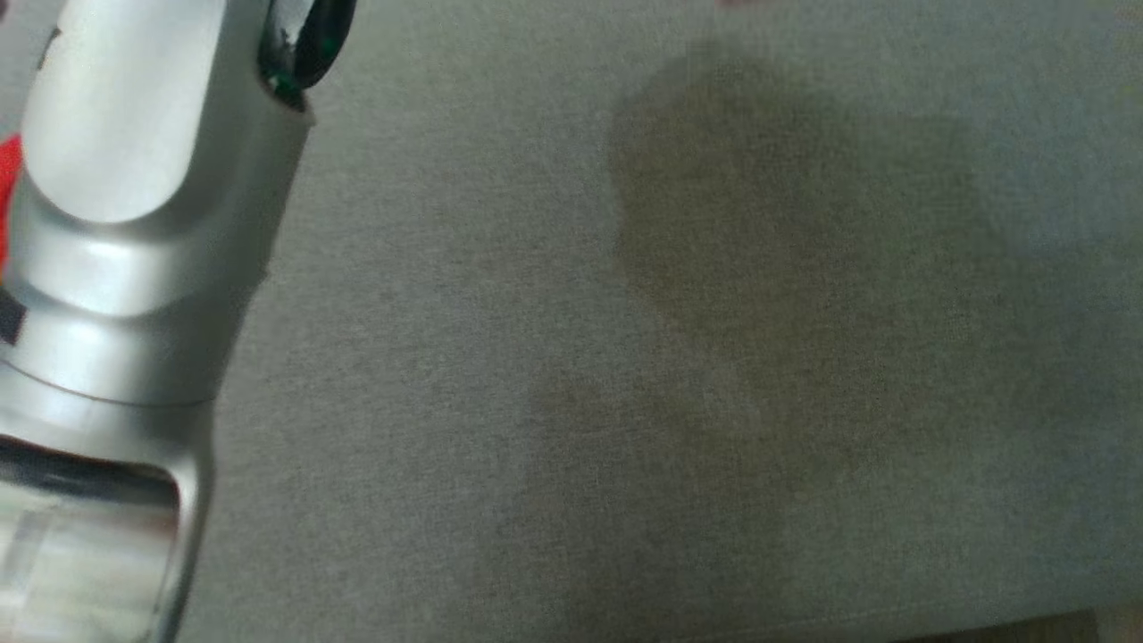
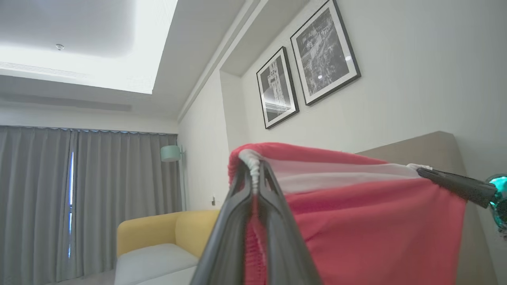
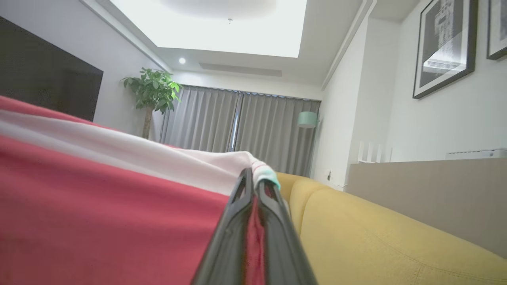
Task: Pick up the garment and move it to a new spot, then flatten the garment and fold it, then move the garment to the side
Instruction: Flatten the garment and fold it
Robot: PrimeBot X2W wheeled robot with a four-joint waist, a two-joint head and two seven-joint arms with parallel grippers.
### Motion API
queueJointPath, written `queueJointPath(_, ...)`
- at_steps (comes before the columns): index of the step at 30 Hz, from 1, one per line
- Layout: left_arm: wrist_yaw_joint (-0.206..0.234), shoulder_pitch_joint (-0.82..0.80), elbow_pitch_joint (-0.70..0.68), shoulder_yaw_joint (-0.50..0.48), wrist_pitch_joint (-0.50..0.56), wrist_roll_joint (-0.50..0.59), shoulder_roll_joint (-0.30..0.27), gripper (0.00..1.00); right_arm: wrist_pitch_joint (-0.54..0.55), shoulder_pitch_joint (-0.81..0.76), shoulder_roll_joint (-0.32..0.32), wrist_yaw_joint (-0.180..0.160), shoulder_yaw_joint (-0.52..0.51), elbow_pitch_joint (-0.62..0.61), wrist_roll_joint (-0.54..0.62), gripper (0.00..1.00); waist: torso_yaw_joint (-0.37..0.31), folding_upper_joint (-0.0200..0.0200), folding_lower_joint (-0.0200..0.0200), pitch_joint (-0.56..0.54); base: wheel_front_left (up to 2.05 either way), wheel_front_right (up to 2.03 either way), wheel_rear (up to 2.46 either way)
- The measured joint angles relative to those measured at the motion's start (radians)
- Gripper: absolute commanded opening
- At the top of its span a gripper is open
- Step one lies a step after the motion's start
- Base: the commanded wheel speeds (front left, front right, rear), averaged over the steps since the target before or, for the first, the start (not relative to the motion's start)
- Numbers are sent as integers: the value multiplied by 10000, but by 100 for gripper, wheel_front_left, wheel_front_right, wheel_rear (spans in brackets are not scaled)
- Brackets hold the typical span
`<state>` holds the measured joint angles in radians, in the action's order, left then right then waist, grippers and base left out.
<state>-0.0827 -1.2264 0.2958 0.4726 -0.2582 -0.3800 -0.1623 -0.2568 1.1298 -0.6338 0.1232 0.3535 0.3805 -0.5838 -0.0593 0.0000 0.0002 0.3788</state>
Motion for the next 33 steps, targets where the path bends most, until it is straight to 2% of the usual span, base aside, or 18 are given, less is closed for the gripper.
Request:
queueJointPath(3, -280, 351, -148, -410, 0, 330, 370, 0, -2, -30, 86, 2, -516, -276, 42, 0, -145, 0, 0, 309, 0, 0, 0)
queueJointPath(6, -420, 1447, 35, -470, 2, 357, 504, 0, -31, -864, 230, 0, -779, -637, 44, 0, -230, 0, 0, 454, 0, 0, 0)
queueJointPath(10, -495, 3461, 236, -21, 2, -21, 539, 0, -27, -3282, 500, 2, -805, -903, -10, 0, -153, 0, -2, 458, 0, 0, 0)
queueJointPath(14, -495, 5340, -84, 617, 4, -198, 545, 0, -23, -5865, 780, 0, -1363, -1302, -153, 0, -23, 0, -2, 315, 0, 0, 0)
queueJointPath(18, -495, 7189, -587, 1035, 4, -297, 554, 0, -23, -8014, 1114, 2, -2157, -1967, -174, 0, 13, 0, -4, -73, 0, 0, 0)
queueJointPath(24, -497, 9998, -704, 1289, 13, -408, 445, 0, -12, -11033, 1542, 2, -2602, -2863, -157, 0, 10, 0, -5, -929, 0, 0, 0)
queueJointPath(29, -497, 11519, -1241, 1149, 15, -575, 405, 0, -12, -12573, 1542, 2, -2861, -3754, -128, 0, -25, 1, -6, -1631, 0, 0, 0)
queueJointPath(33, -497, 12028, -1758, 1166, 15, -612, 362, 0, 81, -13079, 1555, 8, -3344, -4343, 69, 0, -18, 1, -6, -1936, 0, 0, 0)
